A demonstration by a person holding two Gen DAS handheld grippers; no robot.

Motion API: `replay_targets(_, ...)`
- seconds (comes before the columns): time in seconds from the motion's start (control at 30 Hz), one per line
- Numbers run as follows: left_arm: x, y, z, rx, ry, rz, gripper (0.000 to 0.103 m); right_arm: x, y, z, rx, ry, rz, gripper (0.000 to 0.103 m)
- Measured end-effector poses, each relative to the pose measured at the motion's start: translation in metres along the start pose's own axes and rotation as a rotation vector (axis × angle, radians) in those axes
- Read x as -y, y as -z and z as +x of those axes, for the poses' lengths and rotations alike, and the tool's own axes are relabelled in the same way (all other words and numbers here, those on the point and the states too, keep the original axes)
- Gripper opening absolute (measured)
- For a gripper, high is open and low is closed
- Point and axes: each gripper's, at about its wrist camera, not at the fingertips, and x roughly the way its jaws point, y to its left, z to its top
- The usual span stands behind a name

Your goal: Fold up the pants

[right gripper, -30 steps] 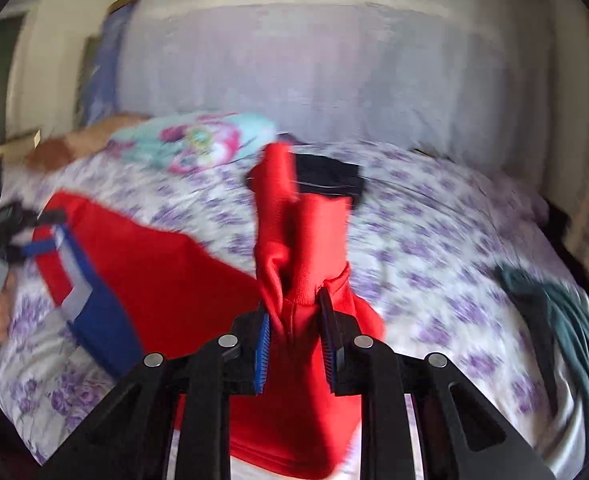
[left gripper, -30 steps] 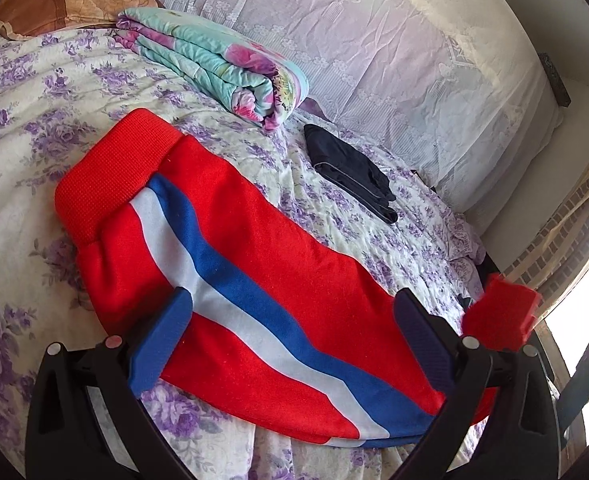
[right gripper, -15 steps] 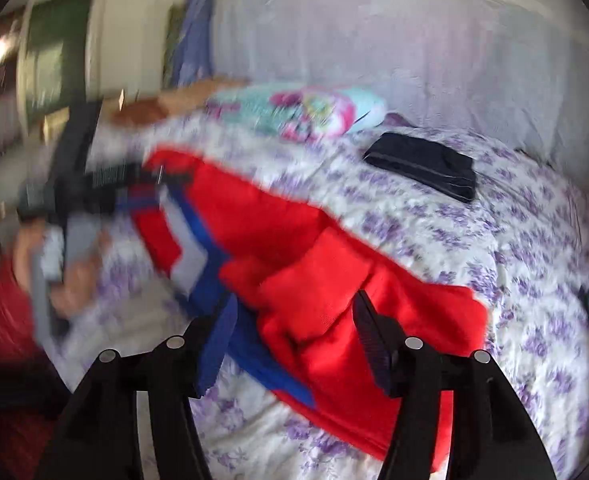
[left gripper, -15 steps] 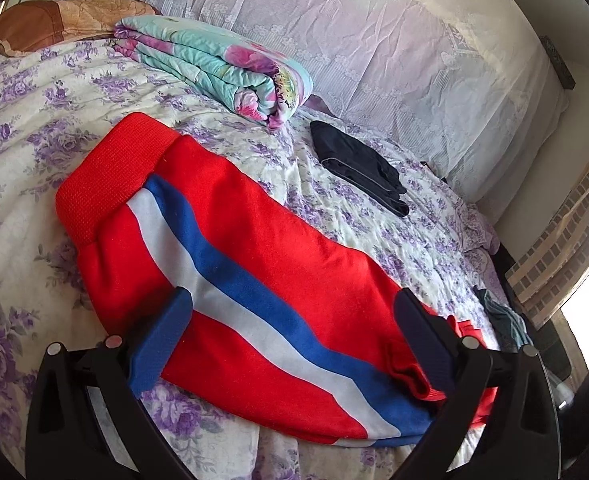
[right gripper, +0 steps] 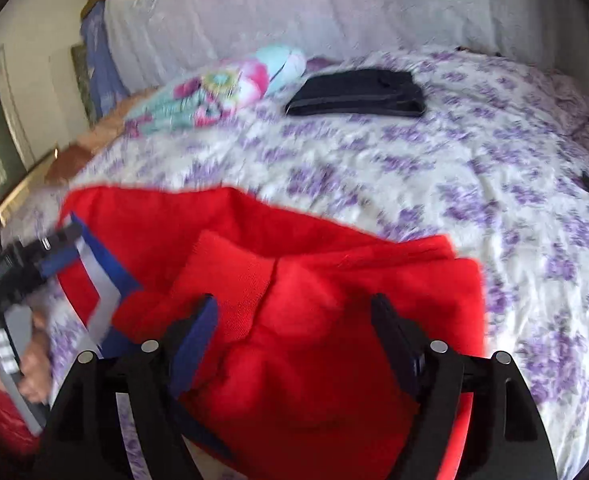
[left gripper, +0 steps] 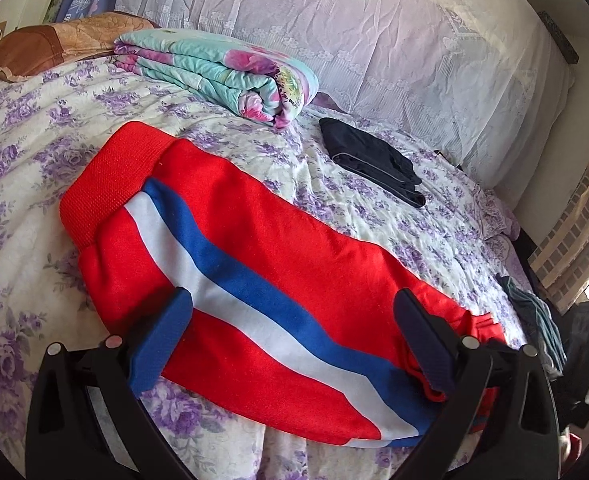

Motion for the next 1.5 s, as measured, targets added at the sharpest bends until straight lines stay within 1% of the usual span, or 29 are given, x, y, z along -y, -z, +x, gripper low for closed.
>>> replay_targets(0.07,0.002,0.001,0.0,0.002,-0.013,0.011,0.098,-0.002,0.001,-0.012,0.043,0.003,-0.015,0.08)
replay_targets(0.1,0.003,0.001,0.0,0.003,-0.017,0.014,0.098,-0.005,0.003,-0.013,0.043,0.016,-0.034,0.08)
replay_targets(0.13,0.003,0.002,0.0,0.003,-0.023,0.019,0.098,-0.006,0.005,-0.01,0.036,0.025,-0.053,0.084)
replay_targets(0.17,0.004,0.002,0.0,0.004,-0.026,0.022,0.098,-0.01,0.009,-0.002,0.006,0.039,-0.082,0.087)
replay_targets(0.2,0.004,0.002,0.0,0.004,-0.029,0.024,0.098,-0.013,0.014,0.01,-0.051,0.051,-0.114,0.087)
replay_targets(0.23,0.004,0.002,0.0,0.005,-0.031,0.026,0.098,-0.012,0.014,0.018,-0.08,0.049,-0.124,0.089)
replay_targets(0.27,0.004,0.002,0.0,0.006,-0.031,0.026,0.098,-0.012,0.014,0.017,-0.077,0.048,-0.118,0.09)
replay_targets(0.33,0.004,0.002,0.0,0.005,-0.03,0.026,0.098,-0.01,0.011,0.006,-0.04,0.041,-0.099,0.09)
replay_targets(0.43,0.004,0.002,0.0,0.005,-0.029,0.026,0.098,-0.011,0.014,-0.01,0.034,0.06,-0.1,0.09)
replay_targets(0.47,0.004,0.002,0.0,0.005,-0.03,0.026,0.098,-0.011,0.015,-0.013,0.041,0.06,-0.105,0.09)
replay_targets(0.5,0.004,0.002,0.0,0.005,-0.03,0.026,0.098,-0.012,0.018,-0.012,0.025,0.056,-0.117,0.09)
replay_targets(0.57,0.005,0.003,0.0,0.005,-0.032,0.027,0.098,-0.014,0.023,0.005,-0.067,0.061,-0.149,0.095)
replay_targets(0.6,0.005,0.003,0.0,0.005,-0.031,0.027,0.098,-0.013,0.024,0.009,-0.086,0.058,-0.149,0.095)
replay_targets(0.7,0.005,0.003,0.0,0.005,-0.031,0.027,0.098,-0.011,0.021,0.002,-0.052,0.049,-0.132,0.095)
replay_targets(0.8,0.005,0.003,0.0,0.004,-0.036,0.032,0.098,-0.009,0.025,-0.018,0.06,0.048,-0.122,0.095)
replay_targets(0.83,0.005,0.002,0.0,0.004,-0.042,0.036,0.098,-0.007,0.026,-0.019,0.064,0.049,-0.119,0.096)
replay_targets(0.87,0.005,0.002,0.001,0.004,-0.046,0.039,0.098,-0.005,0.027,-0.016,0.037,0.06,-0.119,0.097)
replay_targets(0.9,0.005,0.002,0.0,0.005,-0.051,0.043,0.098,-0.003,0.029,-0.008,-0.019,0.07,-0.122,0.097)
replay_targets(0.93,0.005,0.002,0.0,0.005,-0.056,0.046,0.098,-0.002,0.031,-0.004,-0.048,0.061,-0.124,0.097)
replay_targets(1.03,0.006,0.002,0.0,0.005,-0.058,0.048,0.098,0.001,0.031,-0.008,-0.033,0.042,-0.111,0.097)
replay_targets(1.17,0.006,0.003,0.001,0.004,-0.059,0.049,0.098,0.0,0.036,-0.016,-0.005,0.044,-0.105,0.097)
replay_targets(1.23,0.005,0.002,0.0,0.002,-0.045,0.04,0.098,-0.003,0.03,-0.02,0.021,0.032,-0.098,0.097)
replay_targets(1.33,-0.006,-0.002,-0.005,-0.011,0.008,-0.002,0.098,-0.008,0.015,-0.021,0.035,-0.005,-0.102,0.097)
replay_targets(1.43,-0.016,-0.013,-0.015,-0.035,0.007,-0.008,0.098,-0.015,-0.001,-0.011,0.025,0.025,-0.133,0.097)
replay_targets(1.5,-0.023,-0.02,-0.025,-0.019,-0.031,0.002,0.098,-0.017,-0.009,0.001,0.003,0.039,-0.133,0.097)
